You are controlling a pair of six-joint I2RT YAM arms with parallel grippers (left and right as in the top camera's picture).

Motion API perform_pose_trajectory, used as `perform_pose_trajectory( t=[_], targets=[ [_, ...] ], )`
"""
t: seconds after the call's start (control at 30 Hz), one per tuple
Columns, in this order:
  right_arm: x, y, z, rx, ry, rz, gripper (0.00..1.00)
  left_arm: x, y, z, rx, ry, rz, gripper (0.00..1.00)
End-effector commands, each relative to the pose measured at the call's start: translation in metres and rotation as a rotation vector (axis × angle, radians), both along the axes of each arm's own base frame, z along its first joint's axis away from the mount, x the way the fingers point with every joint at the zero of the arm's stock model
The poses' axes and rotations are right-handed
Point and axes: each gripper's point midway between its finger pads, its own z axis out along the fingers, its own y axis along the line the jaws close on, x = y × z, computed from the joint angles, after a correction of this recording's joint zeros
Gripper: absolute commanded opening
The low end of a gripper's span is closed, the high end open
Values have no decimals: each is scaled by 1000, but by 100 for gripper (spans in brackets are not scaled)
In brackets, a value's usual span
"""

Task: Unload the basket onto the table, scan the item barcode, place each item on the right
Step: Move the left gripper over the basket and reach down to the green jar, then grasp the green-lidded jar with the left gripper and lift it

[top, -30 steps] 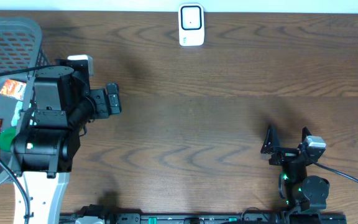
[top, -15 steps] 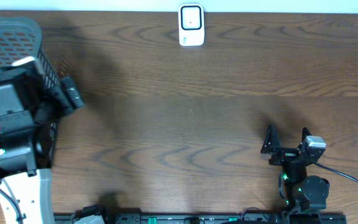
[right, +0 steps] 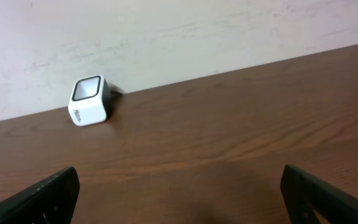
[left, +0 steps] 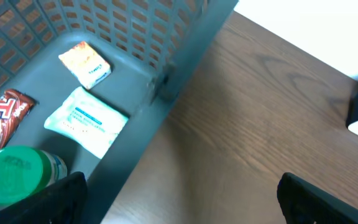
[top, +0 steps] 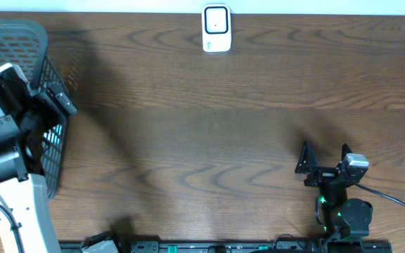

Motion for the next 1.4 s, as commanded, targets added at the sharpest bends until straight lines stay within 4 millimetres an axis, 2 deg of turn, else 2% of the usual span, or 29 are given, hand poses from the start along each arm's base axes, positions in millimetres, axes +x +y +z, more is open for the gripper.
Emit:
perform_pose_trajectory(
  t=[0.0,0.13,0.27,0.4,0.53,0.67,0.83,1.17,1.37],
  targets=[
    [0,0,0,11,-2,-5,99,8,4,0,-17,9,10,98],
    [0,0,0,11,-2,-5,99,15,16,5,-9,-2,33,98],
    [0,0,0,11,-2,-5,99,14,43,20,28,-19,114,98],
    [0,0,0,11,-2,-5,99,3,72,38,21,-54,223,98],
    [0,0,0,11,-2,-5,99,-14,99,38,-18,-64,348,98],
    [0,0,0,11,-2,-5,99,-31,125,17,-102,-24,492,98],
    [0,0,0,11,-2,-5,99,-37,145,-18,-199,56,597,98],
    [0,0,0,11,-2,-5,99,-45,146,-98,-352,324,690,98],
    [0,0,0,11,-2,-5,99,-52,146,-132,-385,454,708,98]
  ],
)
